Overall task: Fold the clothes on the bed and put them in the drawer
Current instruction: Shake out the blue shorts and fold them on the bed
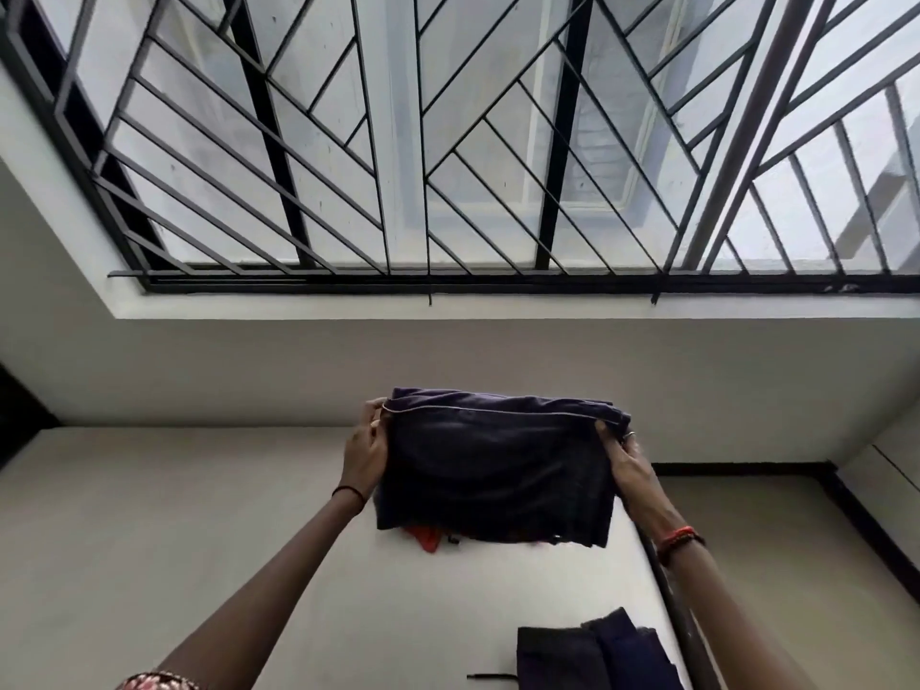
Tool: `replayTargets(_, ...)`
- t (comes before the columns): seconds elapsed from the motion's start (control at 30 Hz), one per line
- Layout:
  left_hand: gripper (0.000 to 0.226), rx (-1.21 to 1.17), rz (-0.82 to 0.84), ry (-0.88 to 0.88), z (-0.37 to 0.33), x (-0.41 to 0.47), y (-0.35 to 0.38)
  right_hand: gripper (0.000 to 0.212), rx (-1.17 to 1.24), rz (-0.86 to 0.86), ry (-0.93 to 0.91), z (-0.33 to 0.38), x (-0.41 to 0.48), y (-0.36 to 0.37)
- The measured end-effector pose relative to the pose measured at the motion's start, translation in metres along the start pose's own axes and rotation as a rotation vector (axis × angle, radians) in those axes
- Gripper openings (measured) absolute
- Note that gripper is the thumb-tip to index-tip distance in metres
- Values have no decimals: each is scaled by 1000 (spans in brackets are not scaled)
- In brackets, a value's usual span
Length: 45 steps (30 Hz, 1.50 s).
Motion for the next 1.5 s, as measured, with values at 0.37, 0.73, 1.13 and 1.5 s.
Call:
replayTargets(0.37,23,281,34,-345,145,-136,-23,42,-255,47,463,-188,-19,35)
replayTargets(0.73,23,252,137,-739,326,-265,-36,22,-399,201,768,-389,-38,74)
replayTargets(1.13,29,11,-63,-918,486,-292,-19,54,-963,-41,516,-493,68,113)
replayTargets(1.5,34,-185,86,-956,483,-352,-22,46,-1109,820,209,-533,89,346)
Point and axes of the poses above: each hand's wrist, its own x-axis towards the middle knuckle, its own y-axis out of the palm, z = x × y, the point moved 5 cm from there along x, towards the middle knuckle, and after that the axes turned 8 degrees about y, right-handed, at the moved point
